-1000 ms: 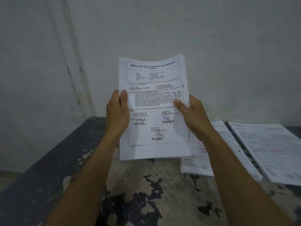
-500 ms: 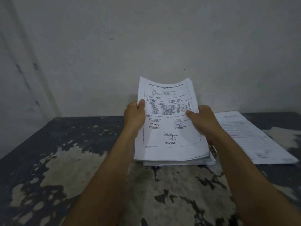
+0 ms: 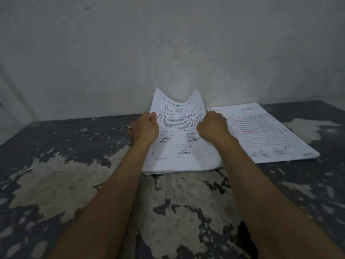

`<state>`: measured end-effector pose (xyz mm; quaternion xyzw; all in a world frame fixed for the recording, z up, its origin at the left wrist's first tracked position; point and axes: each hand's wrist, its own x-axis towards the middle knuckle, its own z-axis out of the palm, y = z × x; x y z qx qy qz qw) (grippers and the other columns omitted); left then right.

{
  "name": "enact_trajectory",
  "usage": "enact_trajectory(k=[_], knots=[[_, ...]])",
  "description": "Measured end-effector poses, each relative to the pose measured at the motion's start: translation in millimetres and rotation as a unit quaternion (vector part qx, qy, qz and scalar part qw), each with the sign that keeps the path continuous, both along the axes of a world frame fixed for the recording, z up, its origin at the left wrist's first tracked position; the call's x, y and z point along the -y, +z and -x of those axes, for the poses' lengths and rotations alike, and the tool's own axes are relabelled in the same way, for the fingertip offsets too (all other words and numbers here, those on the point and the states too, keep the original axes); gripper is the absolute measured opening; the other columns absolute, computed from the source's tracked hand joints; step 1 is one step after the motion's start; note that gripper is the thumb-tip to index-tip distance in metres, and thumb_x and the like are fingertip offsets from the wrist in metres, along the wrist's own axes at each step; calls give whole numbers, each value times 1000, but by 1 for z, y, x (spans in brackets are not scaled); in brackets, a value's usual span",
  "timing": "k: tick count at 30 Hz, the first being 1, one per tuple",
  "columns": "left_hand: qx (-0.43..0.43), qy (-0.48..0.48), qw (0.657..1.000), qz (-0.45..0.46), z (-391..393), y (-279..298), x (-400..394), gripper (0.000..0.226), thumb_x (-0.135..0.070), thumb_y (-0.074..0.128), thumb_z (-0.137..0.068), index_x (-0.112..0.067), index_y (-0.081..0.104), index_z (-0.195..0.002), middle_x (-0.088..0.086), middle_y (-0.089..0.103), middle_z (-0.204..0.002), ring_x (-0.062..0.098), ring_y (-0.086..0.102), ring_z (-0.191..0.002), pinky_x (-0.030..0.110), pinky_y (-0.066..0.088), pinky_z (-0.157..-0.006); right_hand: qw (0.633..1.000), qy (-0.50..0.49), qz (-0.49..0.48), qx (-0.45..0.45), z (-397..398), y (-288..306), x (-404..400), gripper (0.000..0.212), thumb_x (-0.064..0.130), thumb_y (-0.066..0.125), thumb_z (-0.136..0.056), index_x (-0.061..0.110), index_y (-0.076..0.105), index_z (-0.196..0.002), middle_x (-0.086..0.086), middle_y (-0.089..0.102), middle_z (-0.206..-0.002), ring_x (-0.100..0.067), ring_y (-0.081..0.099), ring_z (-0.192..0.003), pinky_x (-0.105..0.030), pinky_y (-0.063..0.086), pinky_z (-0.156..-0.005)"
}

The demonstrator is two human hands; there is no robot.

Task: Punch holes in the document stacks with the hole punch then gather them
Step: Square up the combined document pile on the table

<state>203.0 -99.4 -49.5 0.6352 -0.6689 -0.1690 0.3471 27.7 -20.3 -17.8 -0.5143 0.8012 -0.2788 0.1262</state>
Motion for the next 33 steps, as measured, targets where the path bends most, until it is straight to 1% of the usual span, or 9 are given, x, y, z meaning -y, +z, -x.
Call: enact_trajectory(k=[6, 10, 13, 15, 17, 22, 28, 29, 33], knots=[[5, 7, 1000, -30, 1, -2, 1, 45, -44, 28, -104, -17, 63, -117, 6, 63, -122, 34, 47, -124, 53, 30, -109, 998, -3, -64, -22, 2, -6, 5, 13, 13, 54, -91, 6, 52, -102, -21, 53, -127, -37, 45, -121, -37, 34, -98], [-59, -22, 996, -61, -4, 0, 3, 46, -44, 30, -103, -17, 64, -117, 6, 65, -120, 32, 53, -119, 51, 38, -105, 998, 0, -61, -31, 2, -7, 8, 9, 11, 55, -89, 8, 50, -96, -20, 57, -122, -34, 49, -116, -36, 33, -99], [-139, -42, 988, -62, -4, 4, 5, 39, -40, 36, -103, -15, 65, -100, 4, 69, -107, 21, 63, -95, 36, 51, -84, 999, -5, -46, -22, 2, -9, 10, 18, 13, 55, -89, 6, 53, -105, -21, 56, -124, -36, 48, -118, -37, 35, -98], [-163, -51, 984, -49, -4, 8, 5, 35, -37, 40, -103, -14, 63, -91, 4, 69, -99, 18, 63, -85, 29, 48, -68, 999, -19, -46, -16, 1, -9, 10, 30, 15, 56, -91, 4, 53, -118, -22, 50, -130, -37, 43, -122, -39, 38, -98], [-169, -55, 983, -51, -5, 10, 5, 37, -36, 41, -103, -10, 65, -93, 4, 69, -99, 20, 64, -87, 30, 48, -66, 998, -24, -50, -16, 1, -9, 10, 33, 17, 56, -92, 4, 51, -122, -22, 47, -133, -37, 40, -125, -41, 39, -98], [-170, -55, 981, -79, -10, 11, 5, 37, -34, 39, -104, -9, 66, -105, 4, 68, -107, 23, 64, -96, 34, 52, -80, 998, 2, -55, -31, -3, -8, 11, 36, 18, 54, -93, 3, 50, -125, -20, 48, -134, -36, 42, -126, -39, 36, -101], [-171, -47, 981, -73, -12, 10, 4, 38, -34, 38, -104, -9, 65, -113, 2, 67, -108, 20, 63, -94, 26, 43, -65, 998, 10, -43, -34, -3, -7, 9, 31, 16, 54, -92, 3, 54, -119, -19, 53, -130, -34, 46, -123, -38, 35, -103], [-171, -48, 982, -69, -12, 10, 4, 37, -34, 38, -104, -9, 65, -111, 2, 67, -107, 18, 63, -91, 26, 43, -62, 999, 15, -33, -30, -2, -6, 8, 28, 16, 54, -92, 2, 56, -117, -18, 56, -126, -33, 50, -118, -37, 39, -103], [-175, -52, 982, -54, -14, 12, 2, 35, -33, 39, -104, -9, 65, -104, 3, 68, -102, 16, 63, -85, 28, 50, -65, 999, 36, -3, 13, 1, -4, 5, 26, 16, 59, -91, 1, 64, -112, -13, 67, -110, -24, 61, -89, -27, 46, -70]])
